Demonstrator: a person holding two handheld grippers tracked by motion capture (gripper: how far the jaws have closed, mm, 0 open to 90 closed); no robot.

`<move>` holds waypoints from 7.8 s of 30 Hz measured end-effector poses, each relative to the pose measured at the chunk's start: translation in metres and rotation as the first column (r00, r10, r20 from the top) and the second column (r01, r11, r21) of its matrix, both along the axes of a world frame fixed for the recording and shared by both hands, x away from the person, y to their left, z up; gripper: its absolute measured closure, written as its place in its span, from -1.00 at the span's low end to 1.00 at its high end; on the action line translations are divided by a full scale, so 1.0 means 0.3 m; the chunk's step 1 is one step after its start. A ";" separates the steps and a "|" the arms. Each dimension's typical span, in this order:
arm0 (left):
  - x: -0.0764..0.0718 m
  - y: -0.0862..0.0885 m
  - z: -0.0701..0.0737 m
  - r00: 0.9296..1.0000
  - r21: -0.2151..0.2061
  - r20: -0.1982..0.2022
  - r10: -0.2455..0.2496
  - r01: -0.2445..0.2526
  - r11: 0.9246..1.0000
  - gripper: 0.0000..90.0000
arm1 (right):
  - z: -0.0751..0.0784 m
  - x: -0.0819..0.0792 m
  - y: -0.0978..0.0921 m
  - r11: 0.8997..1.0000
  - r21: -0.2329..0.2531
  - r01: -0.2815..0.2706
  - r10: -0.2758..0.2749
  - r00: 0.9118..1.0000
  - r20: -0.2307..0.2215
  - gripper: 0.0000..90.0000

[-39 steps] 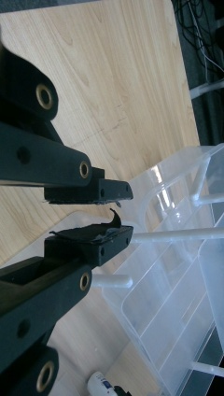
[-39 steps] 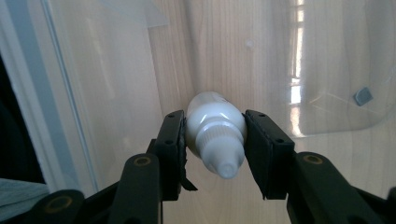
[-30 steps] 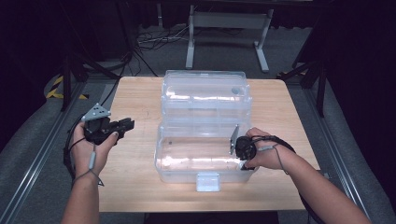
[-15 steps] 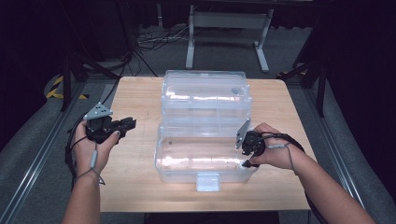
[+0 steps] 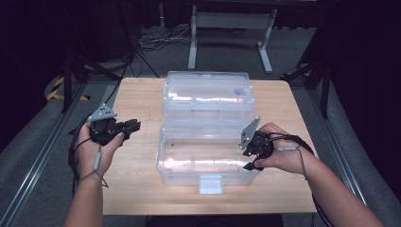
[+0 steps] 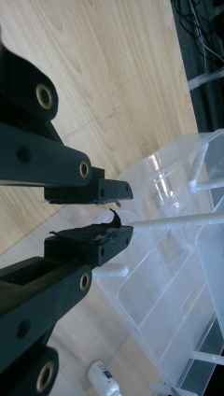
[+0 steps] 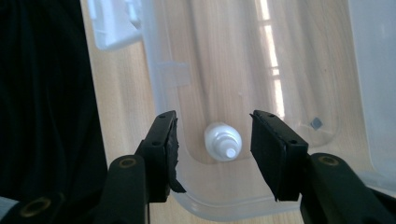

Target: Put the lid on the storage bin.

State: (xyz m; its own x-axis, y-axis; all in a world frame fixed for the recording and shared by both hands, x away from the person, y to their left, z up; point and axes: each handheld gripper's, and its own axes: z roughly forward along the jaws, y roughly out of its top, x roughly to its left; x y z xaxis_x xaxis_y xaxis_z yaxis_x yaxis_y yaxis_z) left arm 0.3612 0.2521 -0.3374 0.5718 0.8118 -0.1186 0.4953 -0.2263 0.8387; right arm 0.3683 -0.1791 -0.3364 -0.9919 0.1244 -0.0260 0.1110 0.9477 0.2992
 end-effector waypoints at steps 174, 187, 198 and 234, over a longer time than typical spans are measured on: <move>0.403 -0.648 0.149 0.795 0.279 -0.202 -0.572 0.607 0.744 0.88 | -0.230 -0.058 0.077 1.000 0.001 -0.031 0.031 0.998 -0.049 0.91; 0.347 -0.641 0.169 0.776 0.291 -0.188 -0.602 0.629 0.720 0.90 | -0.234 -0.057 0.078 1.000 -0.003 -0.030 0.030 0.998 -0.058 0.91; 0.289 -0.634 0.179 0.757 0.292 -0.183 -0.627 0.651 0.700 0.91 | -0.234 -0.061 0.087 0.999 -0.021 -0.042 0.041 0.998 -0.043 0.91; 0.134 -0.638 0.164 0.727 0.344 -0.164 -0.667 0.676 0.652 0.94 | -0.237 -0.069 0.089 0.999 -0.025 -0.033 0.033 0.999 -0.020 0.91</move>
